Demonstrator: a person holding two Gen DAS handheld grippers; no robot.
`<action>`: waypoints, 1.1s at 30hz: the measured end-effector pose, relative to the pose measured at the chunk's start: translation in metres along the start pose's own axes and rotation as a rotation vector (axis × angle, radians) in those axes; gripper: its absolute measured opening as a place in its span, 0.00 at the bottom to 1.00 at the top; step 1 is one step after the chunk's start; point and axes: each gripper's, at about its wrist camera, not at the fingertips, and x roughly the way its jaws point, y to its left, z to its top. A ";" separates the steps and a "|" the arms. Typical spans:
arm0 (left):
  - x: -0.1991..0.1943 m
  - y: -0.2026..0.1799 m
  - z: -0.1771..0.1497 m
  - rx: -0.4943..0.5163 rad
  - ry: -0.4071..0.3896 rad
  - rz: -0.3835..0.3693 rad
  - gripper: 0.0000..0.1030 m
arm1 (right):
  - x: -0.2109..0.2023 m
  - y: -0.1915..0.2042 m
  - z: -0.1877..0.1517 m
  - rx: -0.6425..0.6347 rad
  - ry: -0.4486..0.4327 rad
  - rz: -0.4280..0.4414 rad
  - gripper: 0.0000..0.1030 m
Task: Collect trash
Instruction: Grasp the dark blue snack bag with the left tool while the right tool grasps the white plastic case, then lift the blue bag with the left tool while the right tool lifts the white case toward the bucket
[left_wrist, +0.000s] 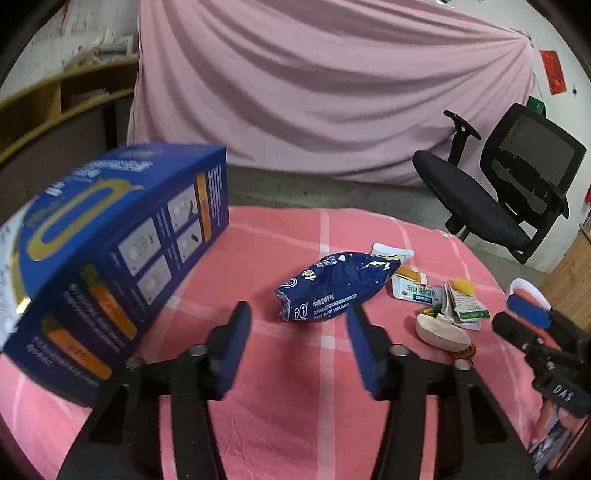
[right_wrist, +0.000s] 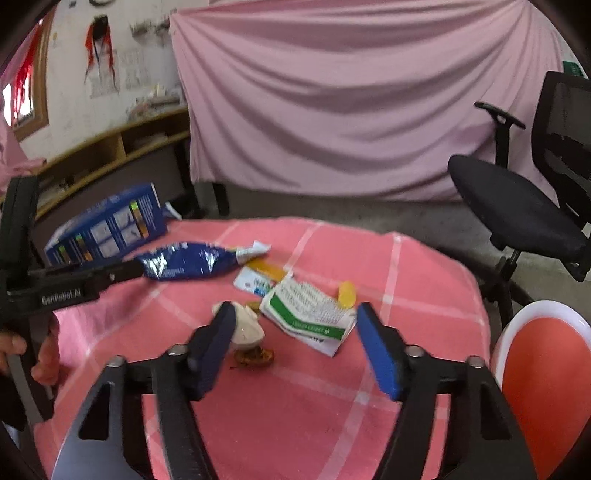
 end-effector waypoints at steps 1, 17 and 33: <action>0.001 0.002 0.001 -0.007 0.009 -0.009 0.38 | 0.002 0.000 0.001 -0.002 0.012 0.009 0.52; -0.003 0.004 0.010 0.018 0.021 -0.081 0.08 | 0.042 0.028 0.002 -0.100 0.187 0.127 0.31; -0.031 -0.022 -0.012 0.101 -0.070 -0.042 0.02 | 0.000 0.028 -0.005 -0.086 0.047 0.083 0.27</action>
